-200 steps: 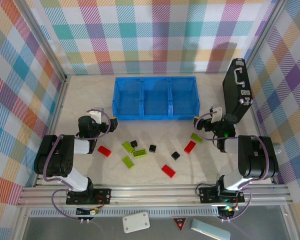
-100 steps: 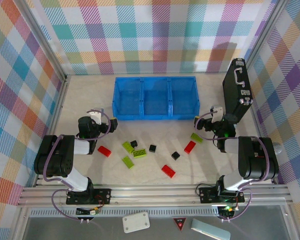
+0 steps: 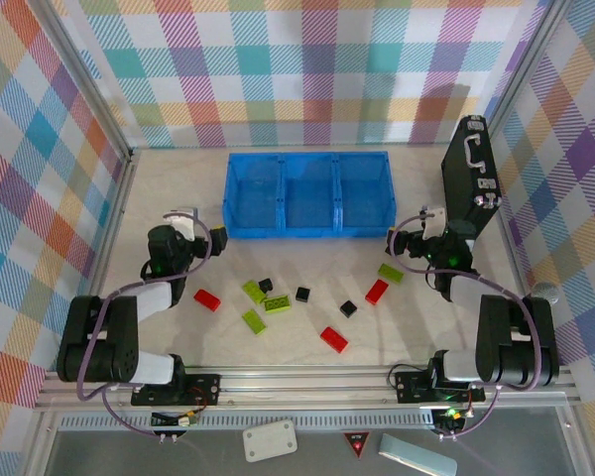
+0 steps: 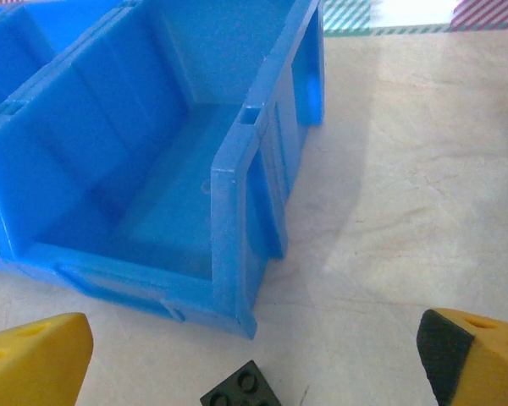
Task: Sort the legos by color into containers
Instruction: Pick up the lego from the middle-right of the table.
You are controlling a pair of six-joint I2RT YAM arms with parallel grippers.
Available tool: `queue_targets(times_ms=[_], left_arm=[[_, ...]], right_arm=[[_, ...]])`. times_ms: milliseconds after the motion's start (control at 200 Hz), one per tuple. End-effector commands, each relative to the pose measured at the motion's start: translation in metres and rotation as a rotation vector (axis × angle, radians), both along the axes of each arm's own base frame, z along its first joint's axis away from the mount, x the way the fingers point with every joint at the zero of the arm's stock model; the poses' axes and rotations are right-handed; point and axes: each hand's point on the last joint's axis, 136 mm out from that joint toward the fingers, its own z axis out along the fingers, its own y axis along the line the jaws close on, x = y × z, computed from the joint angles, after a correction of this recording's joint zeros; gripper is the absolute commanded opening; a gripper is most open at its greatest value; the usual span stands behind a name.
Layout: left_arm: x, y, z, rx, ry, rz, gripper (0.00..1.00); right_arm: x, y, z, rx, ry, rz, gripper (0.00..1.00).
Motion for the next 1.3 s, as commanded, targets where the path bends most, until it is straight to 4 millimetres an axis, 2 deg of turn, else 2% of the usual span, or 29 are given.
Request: queue_targets(times_ms=[0, 220, 360, 520, 645, 825, 1020, 1085, 1165, 1295], left_arm=[[-0.001, 0.001, 0.010, -0.020, 0.039, 0.036, 1.00], [-0.002, -0.009, 0.026, -0.105, 0.140, 0.049, 1.00], [-0.013, -0.016, 0.034, -0.157, 0.223, 0.028, 1.00], [-0.028, -0.014, 0.039, -0.177, 0.336, 0.058, 1.00], [-0.040, -0.015, 0.044, -0.183, 0.436, 0.069, 1.00], [-0.057, -0.021, 0.056, -0.184, 0.527, 0.030, 1.00], [-0.070, -0.032, 0.072, -0.184, 0.549, -0.048, 1.00], [-0.074, -0.030, 0.073, -0.147, 0.538, -0.062, 1.00], [-0.075, -0.027, 0.071, -0.090, 0.518, -0.079, 1.00], [-0.073, -0.019, 0.061, -0.056, 0.490, -0.054, 1.00]], right_arm=[[-0.002, 0.002, 0.010, -0.010, 0.028, -0.001, 0.99], [-0.014, 0.007, 0.022, 0.035, 0.123, -0.023, 0.99], [-0.026, 0.011, 0.027, 0.052, 0.194, -0.035, 0.99], [-0.038, 0.012, 0.033, 0.105, 0.305, -0.081, 1.00], [-0.050, 0.016, 0.036, 0.138, 0.407, -0.107, 0.96], [-0.062, 0.013, 0.030, 0.150, 0.520, -0.175, 0.92], [-0.067, 0.013, 0.014, 0.119, 0.603, -0.229, 0.83], [-0.067, 0.012, 0.008, 0.105, 0.628, -0.254, 0.78], [-0.065, 0.010, 0.001, 0.092, 0.642, -0.284, 0.66], [-0.058, 0.013, -0.010, 0.092, 0.626, -0.295, 0.66]])
